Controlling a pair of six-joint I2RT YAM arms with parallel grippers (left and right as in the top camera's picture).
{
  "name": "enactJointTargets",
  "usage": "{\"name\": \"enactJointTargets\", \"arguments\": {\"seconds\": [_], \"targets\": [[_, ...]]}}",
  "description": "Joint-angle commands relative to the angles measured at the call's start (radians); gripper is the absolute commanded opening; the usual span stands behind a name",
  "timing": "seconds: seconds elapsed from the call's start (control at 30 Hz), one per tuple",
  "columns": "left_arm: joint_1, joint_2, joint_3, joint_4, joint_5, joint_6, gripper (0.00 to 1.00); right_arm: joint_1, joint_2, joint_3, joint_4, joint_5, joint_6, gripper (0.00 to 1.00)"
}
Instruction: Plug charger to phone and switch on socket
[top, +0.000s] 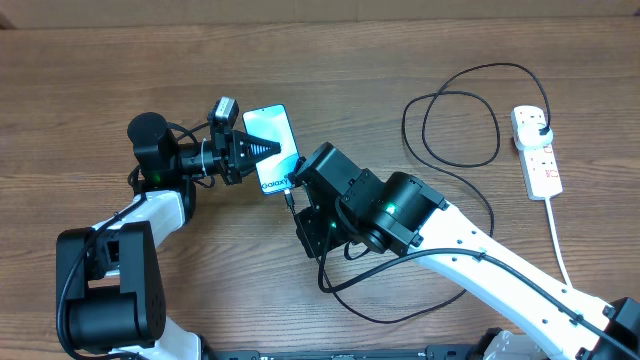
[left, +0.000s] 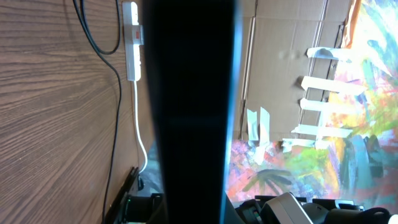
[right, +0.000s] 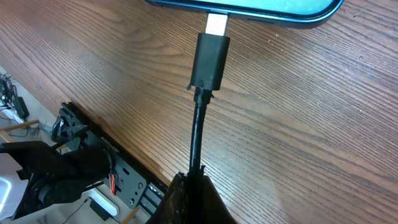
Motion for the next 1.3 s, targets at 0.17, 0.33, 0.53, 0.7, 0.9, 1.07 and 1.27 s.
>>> {"name": "enactJointTargets", "arguments": {"seconds": [0.17, 0.33, 0.53, 0.7, 0.9, 1.07, 1.27], "targets": [[0.003, 0.003, 0.027, 0.009, 0.026, -0.050, 0.04, 0.004, -0.018, -0.007, 0.020, -0.007, 0.004, 0.04], [0.003, 0.003, 0.027, 0.009, 0.011, -0.073, 0.04, 0.004, -0.018, -0.007, 0.021, -0.007, 0.004, 0.04], [0.002, 0.003, 0.027, 0.009, 0.004, -0.083, 0.04, 0.004, -0.017, -0.007, 0.021, -0.007, 0.004, 0.04], [-0.013, 0.003, 0.027, 0.009, -0.016, -0.082, 0.04, 0.004, -0.017, -0.007, 0.032, -0.018, 0.003, 0.04], [-0.026, 0.003, 0.027, 0.010, -0.005, -0.044, 0.04, 0.004, -0.017, -0.007, 0.028, -0.008, 0.003, 0.04], [-0.026, 0.003, 0.027, 0.009, 0.051, 0.076, 0.04, 0.004, -0.017, -0.007, 0.033, 0.097, 0.002, 0.04], [-0.050, 0.002, 0.025, 0.014, 0.051, 0.109, 0.04, 0.003, -0.017, -0.007, 0.060, 0.179, -0.001, 0.04]]}}
